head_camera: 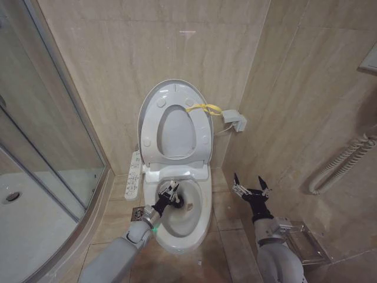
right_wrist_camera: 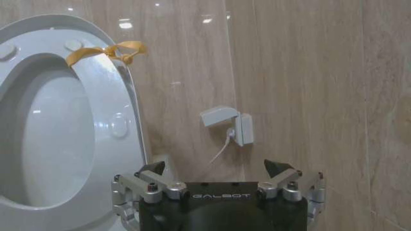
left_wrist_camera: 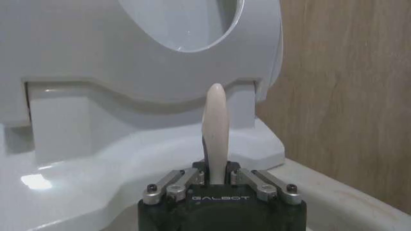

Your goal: Open the toilet lid, clean the toilet bowl with a toilet brush, close the toilet lid, and flush.

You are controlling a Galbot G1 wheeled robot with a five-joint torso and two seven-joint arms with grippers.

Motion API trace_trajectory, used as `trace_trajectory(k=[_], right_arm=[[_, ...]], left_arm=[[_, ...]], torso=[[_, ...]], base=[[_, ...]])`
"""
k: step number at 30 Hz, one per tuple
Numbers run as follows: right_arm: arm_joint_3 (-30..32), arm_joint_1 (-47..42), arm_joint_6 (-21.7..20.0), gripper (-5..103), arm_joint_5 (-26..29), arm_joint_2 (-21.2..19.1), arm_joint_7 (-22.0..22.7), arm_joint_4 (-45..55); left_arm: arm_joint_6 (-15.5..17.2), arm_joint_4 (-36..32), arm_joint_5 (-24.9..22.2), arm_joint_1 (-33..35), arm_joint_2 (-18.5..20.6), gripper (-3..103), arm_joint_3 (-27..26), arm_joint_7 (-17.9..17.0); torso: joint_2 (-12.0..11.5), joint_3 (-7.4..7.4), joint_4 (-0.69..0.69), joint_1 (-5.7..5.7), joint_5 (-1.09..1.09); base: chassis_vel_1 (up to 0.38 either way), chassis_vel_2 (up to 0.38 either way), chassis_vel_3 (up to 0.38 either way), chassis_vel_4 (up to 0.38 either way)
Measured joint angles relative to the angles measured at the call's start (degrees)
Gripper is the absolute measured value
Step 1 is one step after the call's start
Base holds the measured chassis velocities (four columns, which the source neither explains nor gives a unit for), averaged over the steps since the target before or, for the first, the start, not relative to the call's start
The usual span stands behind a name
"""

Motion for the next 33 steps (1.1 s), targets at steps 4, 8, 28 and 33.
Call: trace_trajectory(k=[4,8,28,33], right_arm=[[0.0,0.0,0.0,100,0.0,0.0,0.0,0.0],[0.0,0.0,0.0,100,0.0,0.0,0.0,0.0],[0.0,0.0,0.0,100,0.0,0.0,0.0,0.0],[0.0,0.0,0.0,100,0.0,0.0,0.0,0.0]], left_arm=[[0.0,-1.2,0.7,-0.2,-0.4,17,-0.4,-0.1],[0.2,-4.5,1.3,-0.3,-1.2,17,-1.0,-0.9],[-1.9,-0.4,1.1,-0.8,-3.7,17,0.3,2.6],[-2.5,0.4,1.7,-0.7,-3.2,17,-0.7,2.7]], torso=[[0.0,0.00,0.00,0.00,0.00],[0.0,0.00,-0.01,0.00,-0.01],[0.0,-0.01,0.00,-0.01,-0.02],[0.0,0.02,0.02,0.00,0.00]], base=[[0.000,0.000,0.000,0.000],[0.000,0.000,0.000,0.000],[0.000,0.000,0.000,0.000],[0.000,0.000,0.000,0.000]])
